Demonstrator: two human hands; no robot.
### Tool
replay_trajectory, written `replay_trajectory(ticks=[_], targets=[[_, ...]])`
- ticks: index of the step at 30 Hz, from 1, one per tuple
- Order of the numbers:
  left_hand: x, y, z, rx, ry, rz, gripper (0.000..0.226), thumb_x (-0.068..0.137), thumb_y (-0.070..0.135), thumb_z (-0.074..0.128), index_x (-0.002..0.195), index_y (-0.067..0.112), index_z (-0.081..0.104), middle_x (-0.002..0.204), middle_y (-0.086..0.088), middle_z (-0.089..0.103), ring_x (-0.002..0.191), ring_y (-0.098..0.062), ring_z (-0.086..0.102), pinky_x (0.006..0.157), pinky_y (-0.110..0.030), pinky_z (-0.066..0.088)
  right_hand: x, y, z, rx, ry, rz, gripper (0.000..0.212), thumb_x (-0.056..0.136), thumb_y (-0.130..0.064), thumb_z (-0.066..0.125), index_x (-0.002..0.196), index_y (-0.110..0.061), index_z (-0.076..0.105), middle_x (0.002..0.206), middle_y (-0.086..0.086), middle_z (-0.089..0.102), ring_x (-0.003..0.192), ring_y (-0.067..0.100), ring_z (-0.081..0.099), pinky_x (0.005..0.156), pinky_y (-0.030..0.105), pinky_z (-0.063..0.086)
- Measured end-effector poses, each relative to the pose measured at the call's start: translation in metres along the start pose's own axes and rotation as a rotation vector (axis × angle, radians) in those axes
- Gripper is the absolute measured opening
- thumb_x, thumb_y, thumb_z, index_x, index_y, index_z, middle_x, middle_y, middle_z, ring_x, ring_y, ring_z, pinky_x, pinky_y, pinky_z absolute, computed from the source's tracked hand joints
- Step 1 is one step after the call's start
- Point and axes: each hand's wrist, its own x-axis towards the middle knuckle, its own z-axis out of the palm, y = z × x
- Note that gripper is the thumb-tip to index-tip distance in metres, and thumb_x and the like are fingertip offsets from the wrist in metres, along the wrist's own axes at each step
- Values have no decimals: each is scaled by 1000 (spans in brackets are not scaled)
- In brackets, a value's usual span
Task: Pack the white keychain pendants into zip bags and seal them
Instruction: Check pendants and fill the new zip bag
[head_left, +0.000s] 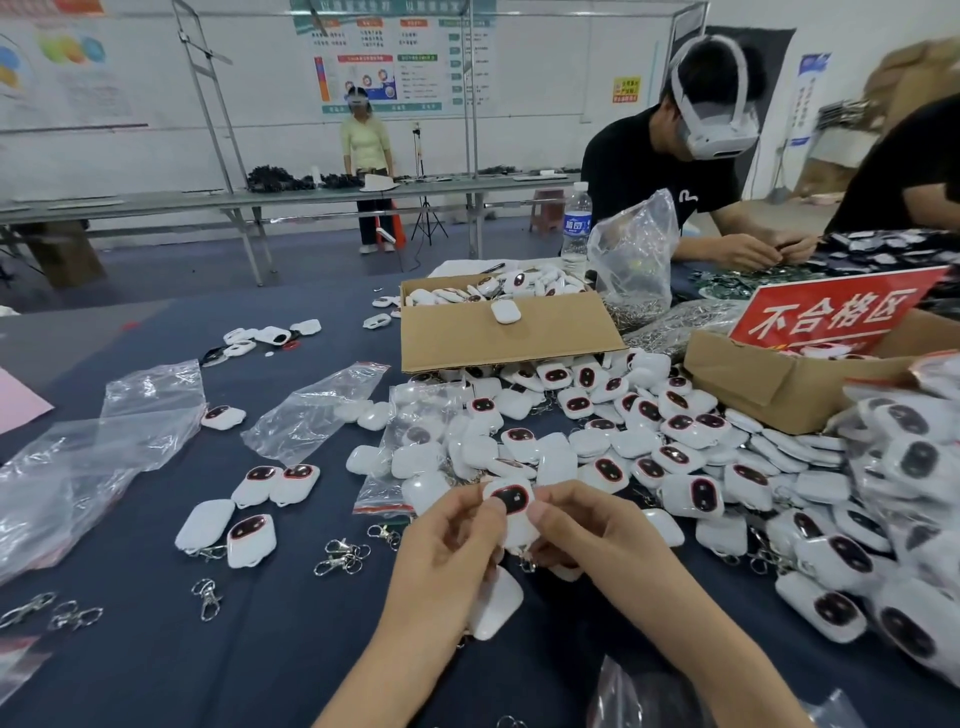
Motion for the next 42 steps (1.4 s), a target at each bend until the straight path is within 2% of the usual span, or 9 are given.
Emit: replay_trajectory(ticks=[3, 9, 14, 20, 25, 27, 32, 37, 42], targets=[[1, 0, 1, 17, -15, 10, 18, 99, 16, 61, 93, 19, 78, 64, 2, 53, 54, -7, 46, 48, -18, 42, 2, 1, 1, 49, 39, 11, 7, 92, -26, 69, 92, -21, 75, 70, 2, 72, 67, 10, 69, 61, 16, 52], [1, -2, -2, 79, -61, 55, 21, 99, 20, 60, 95, 29, 79, 67, 3, 56, 57, -10, 45, 51, -19, 42, 3, 3, 2, 47, 56, 0, 10, 92, -21, 70, 96, -14, 75, 81, 5, 76, 67, 11, 70, 63, 16, 53], [2, -3, -2, 89, -81, 71, 20, 99, 21, 61, 97, 30, 78, 70, -4, 48, 61, -15, 43, 53, -20, 41, 3, 3, 4, 51, 84, -1, 12, 91, -22, 70, 98, -13, 76, 76, 3, 74, 64, 12, 67, 61, 17, 52], [2, -8, -1, 96, -76, 128, 13, 95, 34, 64, 98, 34, 77, 75, -4, 57, 65, -14, 50, 58, -27, 47, 4, 3, 6, -13, 118, -15, 15, 95, -27, 66, 93, -16, 75, 62, -2, 65, 53, 9, 56, 53, 18, 47], [1, -9, -1, 130, -102, 174, 25, 86, 47, 62, 104, 37, 76, 79, -12, 61, 66, -12, 50, 61, -30, 46, 4, 2, 4, -31, 113, -37, 13, 94, -24, 67, 91, -14, 75, 61, -8, 63, 52, 1, 54, 52, 15, 45], [0, -10, -1, 162, -107, 201, 23, 88, 46, 60, 104, 41, 76, 82, -13, 65, 64, -9, 51, 61, -28, 47, 3, 2, 4, -37, 106, -40, 13, 94, -24, 68, 92, -13, 75, 61, -9, 64, 53, -1, 54, 54, 13, 45], [0, -11, -1, 182, -98, 220, 22, 94, 38, 59, 107, 45, 75, 78, 6, 69, 62, -3, 54, 58, -19, 48, 5, 4, 3, -37, 103, -51, 14, 94, -24, 67, 94, -12, 75, 60, -13, 63, 55, -3, 55, 55, 11, 44], [-1, -12, -1, 245, -130, 225, 24, 101, 28, 59, 114, 42, 73, 77, 14, 64, 64, -2, 50, 62, -17, 44, 5, 6, 1, -18, 104, -61, 14, 94, -25, 68, 93, -15, 76, 66, -9, 67, 60, -2, 59, 59, 11, 47], [0, -15, -1, 328, -120, 210, 38, 98, 13, 64, 124, 41, 67, 88, -1, 69, 70, -1, 53, 69, -13, 47, 5, 6, 0, 72, 110, -50, 11, 93, -18, 67, 93, -13, 78, 80, 8, 75, 67, 7, 66, 60, 14, 52]])
